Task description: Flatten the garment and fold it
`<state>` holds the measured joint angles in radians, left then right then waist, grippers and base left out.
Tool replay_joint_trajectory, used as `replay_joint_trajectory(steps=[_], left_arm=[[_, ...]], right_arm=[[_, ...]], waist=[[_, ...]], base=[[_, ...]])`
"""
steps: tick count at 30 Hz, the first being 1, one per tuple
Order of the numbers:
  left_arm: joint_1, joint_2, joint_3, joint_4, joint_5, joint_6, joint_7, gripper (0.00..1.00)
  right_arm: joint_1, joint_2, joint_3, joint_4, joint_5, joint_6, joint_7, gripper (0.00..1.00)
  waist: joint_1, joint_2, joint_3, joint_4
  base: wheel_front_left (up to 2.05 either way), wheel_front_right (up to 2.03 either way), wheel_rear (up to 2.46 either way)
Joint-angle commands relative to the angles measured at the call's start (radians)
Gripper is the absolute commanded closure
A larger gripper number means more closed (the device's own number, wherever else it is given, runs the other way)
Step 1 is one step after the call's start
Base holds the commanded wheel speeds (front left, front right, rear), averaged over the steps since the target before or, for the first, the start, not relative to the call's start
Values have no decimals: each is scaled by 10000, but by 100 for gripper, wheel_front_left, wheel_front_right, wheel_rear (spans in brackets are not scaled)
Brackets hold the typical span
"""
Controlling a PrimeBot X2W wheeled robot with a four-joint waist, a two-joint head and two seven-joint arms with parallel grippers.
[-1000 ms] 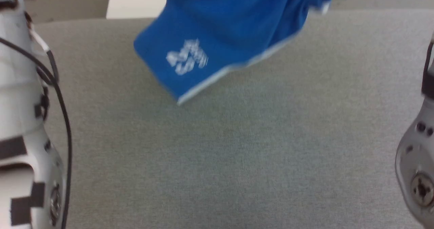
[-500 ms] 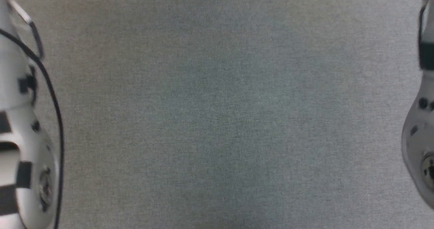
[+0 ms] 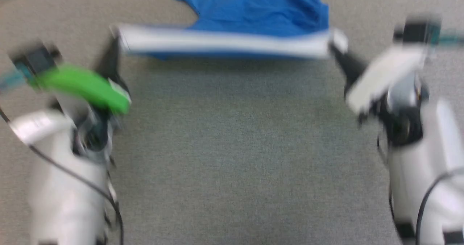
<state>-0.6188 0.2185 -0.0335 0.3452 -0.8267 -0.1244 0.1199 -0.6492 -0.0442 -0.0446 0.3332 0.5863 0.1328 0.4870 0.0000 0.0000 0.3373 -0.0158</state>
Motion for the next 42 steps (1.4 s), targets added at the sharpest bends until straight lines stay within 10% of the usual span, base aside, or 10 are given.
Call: replay_joint_trajectory(steps=[1,8,22,29,42], left_arm=[[810,-20,-91,-217,-94,-57,-21,100],[4450,9,-457,-1059,-170,340,488,100],[8670,270,-633,-4232,80,2865,2359,100],[6668,486,-858,-4676,370,2547,2439,100],[343,683,-1810,-946,1218,1159,2659,100]], right_arm=[[886,-61,-59,-469,-50,-21,23,100],[4929,-61,-202,-2302,-354,-21,759,100],[9515,-60,-985,-5730,32,-21,4901,100],[8445,-60,-1227,-6022,136,-21,4511,100],[5221,-60,-1016,-4992,-79,-21,3757,100]], waist=[[0,0,-946,306],[0,0,-2365,469],[0,0,-3285,402],[0,0,-2724,320],[0,0,-324,-711]], base=[[0,0,0],[0,0,0],[0,0,0],[0,0,0],[0,0,0]])
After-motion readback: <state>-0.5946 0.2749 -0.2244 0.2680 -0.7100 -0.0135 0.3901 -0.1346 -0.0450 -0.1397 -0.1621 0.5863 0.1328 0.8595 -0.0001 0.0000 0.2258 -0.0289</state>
